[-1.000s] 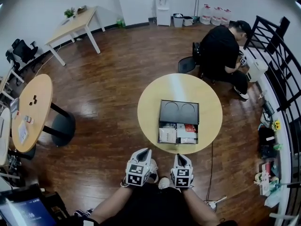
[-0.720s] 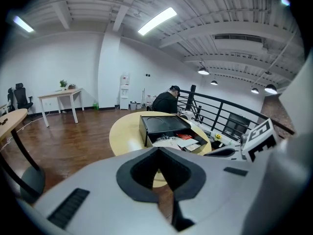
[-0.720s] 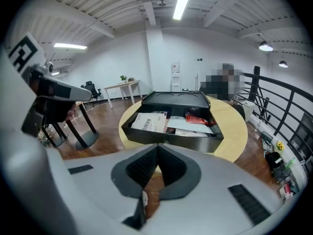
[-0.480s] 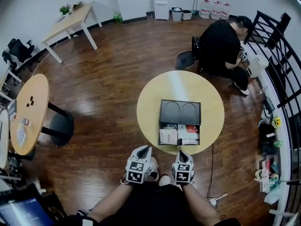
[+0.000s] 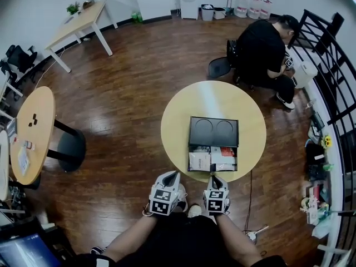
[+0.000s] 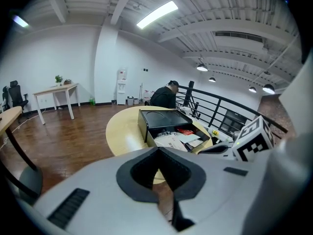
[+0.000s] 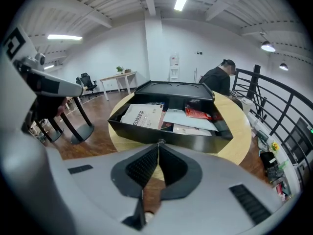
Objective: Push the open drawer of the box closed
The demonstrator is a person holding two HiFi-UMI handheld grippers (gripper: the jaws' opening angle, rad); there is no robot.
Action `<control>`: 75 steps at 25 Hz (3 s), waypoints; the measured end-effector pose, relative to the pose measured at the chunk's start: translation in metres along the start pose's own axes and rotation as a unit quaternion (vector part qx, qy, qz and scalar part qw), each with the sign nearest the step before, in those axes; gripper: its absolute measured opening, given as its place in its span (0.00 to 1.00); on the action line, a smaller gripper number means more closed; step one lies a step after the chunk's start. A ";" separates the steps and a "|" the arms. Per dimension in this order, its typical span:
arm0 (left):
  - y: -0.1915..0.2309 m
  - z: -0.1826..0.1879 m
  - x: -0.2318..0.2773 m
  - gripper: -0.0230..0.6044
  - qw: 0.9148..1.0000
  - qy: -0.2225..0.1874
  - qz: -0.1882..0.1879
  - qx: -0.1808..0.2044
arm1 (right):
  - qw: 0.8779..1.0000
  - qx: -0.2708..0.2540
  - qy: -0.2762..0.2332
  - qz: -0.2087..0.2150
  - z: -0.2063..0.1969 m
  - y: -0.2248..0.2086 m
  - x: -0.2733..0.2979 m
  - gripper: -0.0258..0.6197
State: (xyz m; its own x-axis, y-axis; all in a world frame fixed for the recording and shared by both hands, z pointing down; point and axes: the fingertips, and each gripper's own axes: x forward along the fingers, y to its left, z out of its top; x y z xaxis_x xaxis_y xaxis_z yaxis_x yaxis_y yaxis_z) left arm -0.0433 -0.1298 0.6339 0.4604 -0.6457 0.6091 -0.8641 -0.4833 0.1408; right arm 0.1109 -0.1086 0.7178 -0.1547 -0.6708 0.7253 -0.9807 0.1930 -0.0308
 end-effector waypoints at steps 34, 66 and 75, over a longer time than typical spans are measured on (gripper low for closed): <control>0.019 -0.003 0.010 0.04 1.000 0.009 -0.003 -0.003 | 0.998 0.036 0.039 -0.023 0.001 -0.004 0.022 0.16; 0.024 -0.006 0.020 0.04 1.000 0.012 -0.001 -0.007 | 0.999 0.023 0.010 -0.029 0.052 -0.027 0.076 0.16; 0.028 -0.009 0.028 0.04 1.000 0.019 -0.002 -0.009 | 1.000 0.007 0.001 -0.026 0.065 -0.035 0.087 0.16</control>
State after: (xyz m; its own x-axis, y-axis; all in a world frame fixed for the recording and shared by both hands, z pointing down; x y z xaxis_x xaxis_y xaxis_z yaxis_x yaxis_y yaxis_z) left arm -0.0564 -0.1563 0.6620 0.4561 -0.6214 0.6371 -0.8659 -0.4753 0.1563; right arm 0.1236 -0.2199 0.7373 -0.1041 -0.6783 0.7274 -0.9889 0.1487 -0.0028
